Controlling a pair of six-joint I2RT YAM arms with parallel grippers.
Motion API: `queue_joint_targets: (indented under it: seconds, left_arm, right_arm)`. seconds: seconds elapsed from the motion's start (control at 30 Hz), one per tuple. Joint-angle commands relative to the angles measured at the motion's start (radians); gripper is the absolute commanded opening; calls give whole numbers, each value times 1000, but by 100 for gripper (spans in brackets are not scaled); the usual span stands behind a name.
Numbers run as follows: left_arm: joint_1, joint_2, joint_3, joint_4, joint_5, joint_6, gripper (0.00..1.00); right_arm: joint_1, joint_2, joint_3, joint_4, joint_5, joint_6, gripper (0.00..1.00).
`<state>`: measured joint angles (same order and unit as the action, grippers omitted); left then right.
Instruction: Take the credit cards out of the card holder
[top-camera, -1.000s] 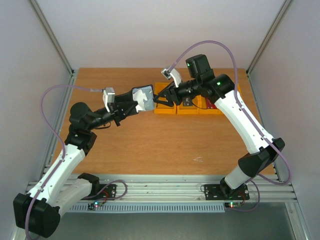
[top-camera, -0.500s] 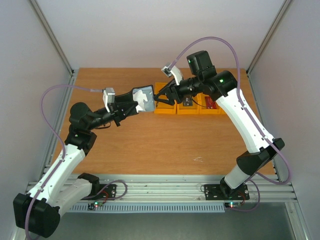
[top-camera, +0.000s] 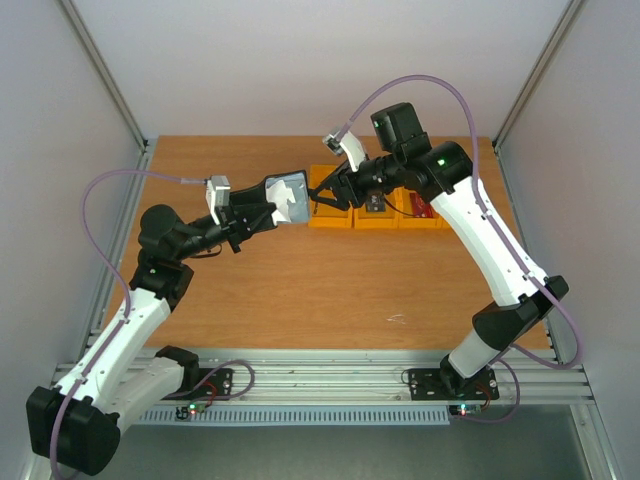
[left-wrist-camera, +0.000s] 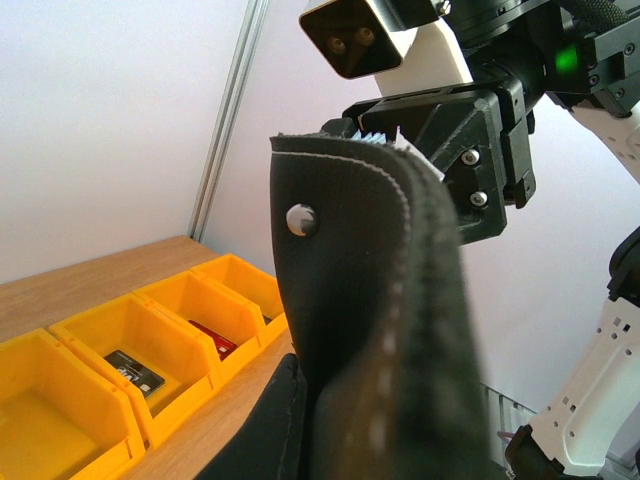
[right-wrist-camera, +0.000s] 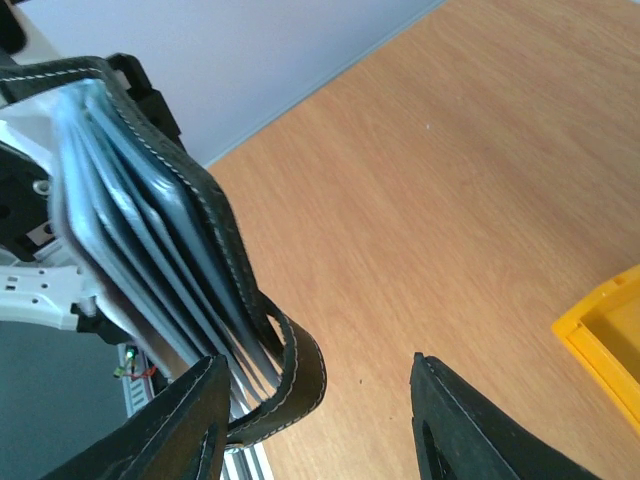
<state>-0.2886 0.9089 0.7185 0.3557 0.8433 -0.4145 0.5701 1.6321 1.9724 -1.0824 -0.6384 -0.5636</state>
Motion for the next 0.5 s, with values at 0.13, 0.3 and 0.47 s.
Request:
queue_joint_targets:
  seconds: [0.13, 0.3, 0.47]
  left_arm:
    - [-8, -6, 25, 78, 16, 13, 0]
    - [-11, -3, 26, 74, 14, 15, 0]
    - [-14, 3, 28, 75, 15, 16, 0]
  right_arm:
    - [26, 32, 42, -41, -39, -11, 55]
    - [36, 40, 45, -44, -141, -18, 61]
    - [63, 48, 53, -29, -177, -7, 66]
